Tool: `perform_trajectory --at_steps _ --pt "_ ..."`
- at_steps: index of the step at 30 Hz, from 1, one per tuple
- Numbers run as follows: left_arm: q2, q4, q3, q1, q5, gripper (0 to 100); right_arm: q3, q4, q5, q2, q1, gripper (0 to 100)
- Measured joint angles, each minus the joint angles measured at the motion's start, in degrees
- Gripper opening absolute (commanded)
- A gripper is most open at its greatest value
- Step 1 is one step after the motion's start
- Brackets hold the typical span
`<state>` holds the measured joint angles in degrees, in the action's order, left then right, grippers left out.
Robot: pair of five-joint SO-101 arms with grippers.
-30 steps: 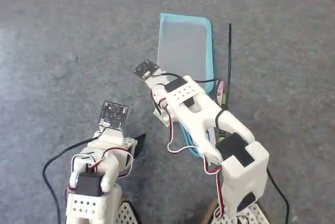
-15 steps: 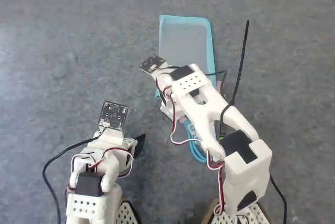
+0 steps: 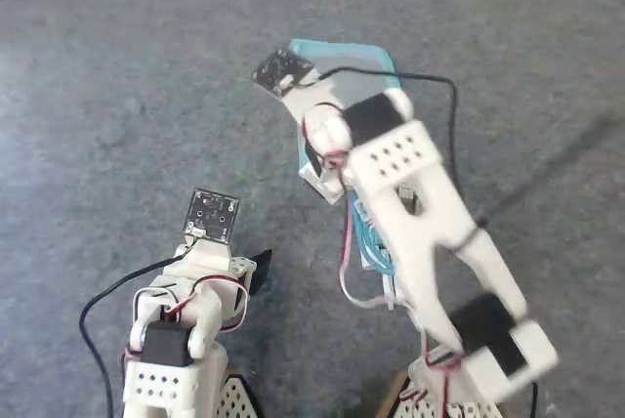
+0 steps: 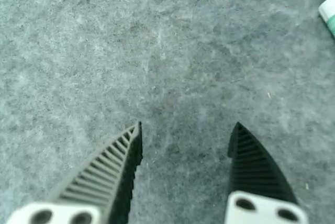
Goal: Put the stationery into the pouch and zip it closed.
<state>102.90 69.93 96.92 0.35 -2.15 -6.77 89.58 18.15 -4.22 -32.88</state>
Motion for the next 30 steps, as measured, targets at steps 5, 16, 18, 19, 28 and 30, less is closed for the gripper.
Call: perform_trajectory --at_steps 5,16,18,19,28,30 --pt "0.0 0.0 0.0 0.0 0.0 26 7.03 -1.23 -0.26 -11.25 -0.09 0.6" --pt "0.0 -2.99 0.0 0.0 0.0 25 29.01 -13.71 -0.7 -23.21 -0.09 0.6" --pt "0.0 -7.12 0.0 -0.18 -2.02 25 29.45 -14.77 -0.79 -24.0 -0.09 0.6" --pt "0.0 -9.67 0.0 -0.35 -3.69 25 29.45 -14.95 -0.79 -24.53 -0.09 0.6" --pt "-7.03 -16.97 -17.67 -2.37 -2.81 26 29.45 -14.95 -0.79 -27.52 -2.99 0.6" --pt "-13.36 -16.97 -22.68 -0.18 -0.88 29 29.45 -14.95 -0.79 -27.52 -3.34 0.6"
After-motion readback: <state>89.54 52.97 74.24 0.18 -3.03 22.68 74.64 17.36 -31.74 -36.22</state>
